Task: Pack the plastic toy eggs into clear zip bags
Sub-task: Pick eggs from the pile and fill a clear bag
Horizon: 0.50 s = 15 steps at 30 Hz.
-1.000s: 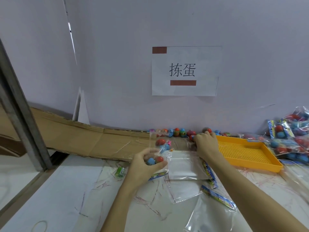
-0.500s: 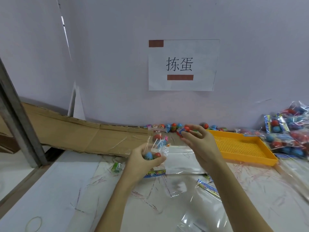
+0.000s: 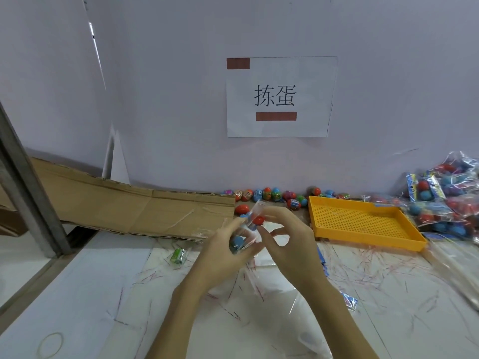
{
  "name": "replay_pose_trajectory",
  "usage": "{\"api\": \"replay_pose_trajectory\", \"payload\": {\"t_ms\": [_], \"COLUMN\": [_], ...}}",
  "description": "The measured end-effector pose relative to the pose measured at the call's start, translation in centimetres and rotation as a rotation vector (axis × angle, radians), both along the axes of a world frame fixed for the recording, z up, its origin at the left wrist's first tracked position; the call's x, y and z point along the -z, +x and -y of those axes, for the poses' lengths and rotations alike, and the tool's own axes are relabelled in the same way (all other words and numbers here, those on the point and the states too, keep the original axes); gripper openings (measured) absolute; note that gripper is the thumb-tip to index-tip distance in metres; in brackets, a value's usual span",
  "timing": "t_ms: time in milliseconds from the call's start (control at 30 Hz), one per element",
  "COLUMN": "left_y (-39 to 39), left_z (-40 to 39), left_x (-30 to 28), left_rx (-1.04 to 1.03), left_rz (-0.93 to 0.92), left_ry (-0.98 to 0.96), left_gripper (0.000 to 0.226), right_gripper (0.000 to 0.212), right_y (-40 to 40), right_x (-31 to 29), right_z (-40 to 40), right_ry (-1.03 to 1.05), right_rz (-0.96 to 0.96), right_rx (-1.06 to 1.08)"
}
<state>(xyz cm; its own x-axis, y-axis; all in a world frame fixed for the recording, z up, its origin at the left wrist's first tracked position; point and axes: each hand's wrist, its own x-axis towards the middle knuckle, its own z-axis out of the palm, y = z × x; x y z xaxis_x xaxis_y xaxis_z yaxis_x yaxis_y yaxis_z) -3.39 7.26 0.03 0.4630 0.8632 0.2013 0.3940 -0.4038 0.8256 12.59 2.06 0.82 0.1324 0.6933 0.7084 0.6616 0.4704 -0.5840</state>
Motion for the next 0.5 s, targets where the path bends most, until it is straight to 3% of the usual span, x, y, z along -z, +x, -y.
{"api": "replay_pose_trajectory", "payload": {"t_ms": [100, 267, 500], "left_y": [0.1, 0.1, -0.3], "left_z": [0.4, 0.7, 0.2], "left_x": [-0.4, -0.7, -0.2], "left_rx": [-0.021, -0.014, -0.060], "left_rz": [-0.026, -0.034, 0.002], "left_ry": [0.031, 0.045, 0.096], "left_gripper": [0.052, 0.040, 0.033], "right_gripper": [0.043, 0.019, 0.020], "right_y": [0.0, -0.4, -1.1], "right_x": [0.0, 0.0, 0.3], "right_z": [0.3, 0.6, 0.6], "right_ry": [-0.064, -0.143, -0.146], "right_rz": [0.051, 0.025, 0.005], "right_rx": [0.020, 0.025, -0.045]}}
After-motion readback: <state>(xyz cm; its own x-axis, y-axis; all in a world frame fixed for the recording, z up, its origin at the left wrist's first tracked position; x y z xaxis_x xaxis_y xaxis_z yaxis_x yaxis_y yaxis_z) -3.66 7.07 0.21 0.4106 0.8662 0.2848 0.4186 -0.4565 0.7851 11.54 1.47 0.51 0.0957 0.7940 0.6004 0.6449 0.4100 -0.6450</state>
